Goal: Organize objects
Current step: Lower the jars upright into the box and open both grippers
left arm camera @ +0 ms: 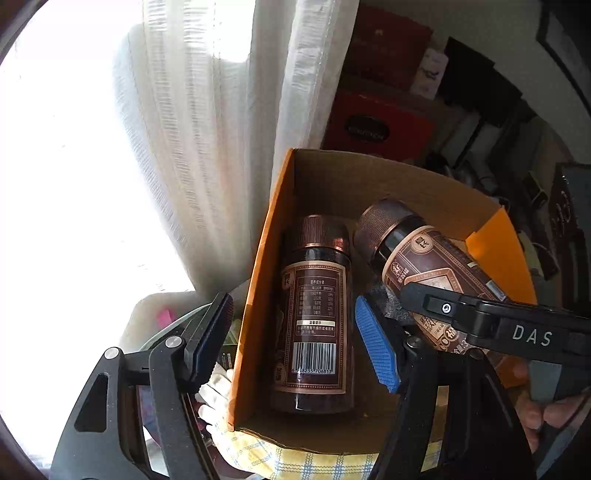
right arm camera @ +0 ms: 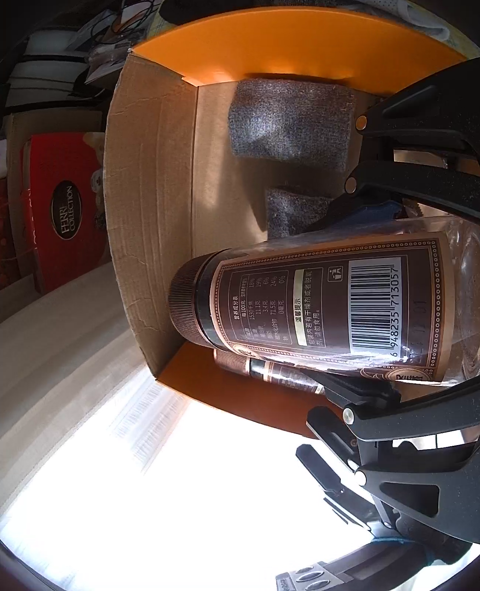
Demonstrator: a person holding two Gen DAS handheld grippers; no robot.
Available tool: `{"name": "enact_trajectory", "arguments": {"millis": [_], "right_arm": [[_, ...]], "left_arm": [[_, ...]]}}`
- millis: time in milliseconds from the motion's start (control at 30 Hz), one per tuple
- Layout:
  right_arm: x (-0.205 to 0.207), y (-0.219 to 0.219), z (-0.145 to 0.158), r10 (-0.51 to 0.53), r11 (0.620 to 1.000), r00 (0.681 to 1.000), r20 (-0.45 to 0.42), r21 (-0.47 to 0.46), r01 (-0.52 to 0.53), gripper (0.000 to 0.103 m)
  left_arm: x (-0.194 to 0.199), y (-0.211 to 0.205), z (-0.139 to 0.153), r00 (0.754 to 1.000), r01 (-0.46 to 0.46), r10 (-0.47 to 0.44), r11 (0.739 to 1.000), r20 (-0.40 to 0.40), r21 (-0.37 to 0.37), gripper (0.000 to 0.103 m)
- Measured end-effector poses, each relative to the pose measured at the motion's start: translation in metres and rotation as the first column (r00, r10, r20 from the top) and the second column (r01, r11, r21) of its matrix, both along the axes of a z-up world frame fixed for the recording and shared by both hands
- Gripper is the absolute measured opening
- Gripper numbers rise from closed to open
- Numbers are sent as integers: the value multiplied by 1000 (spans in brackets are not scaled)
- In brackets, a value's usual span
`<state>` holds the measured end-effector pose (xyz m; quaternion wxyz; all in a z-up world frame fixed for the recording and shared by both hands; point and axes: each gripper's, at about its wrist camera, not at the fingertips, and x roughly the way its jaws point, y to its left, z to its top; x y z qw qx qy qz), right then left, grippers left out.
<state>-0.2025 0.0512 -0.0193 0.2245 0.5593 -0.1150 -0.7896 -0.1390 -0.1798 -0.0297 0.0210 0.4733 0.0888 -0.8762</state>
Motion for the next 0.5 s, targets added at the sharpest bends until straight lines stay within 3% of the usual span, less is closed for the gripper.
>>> {"name": "enact_trajectory", "arguments": {"millis": [267, 500], "right_arm": [[0, 1, -10, 38, 999, 998, 40, -11, -37, 68], [5, 19, -5, 44, 995, 996, 76, -96, -36, 68]], "left_arm": [[-1, 2, 1, 1000, 5, -5, 999, -7, 35, 66], [-1, 5, 9, 1000, 19, -16, 993, -27, 119, 66]]}}
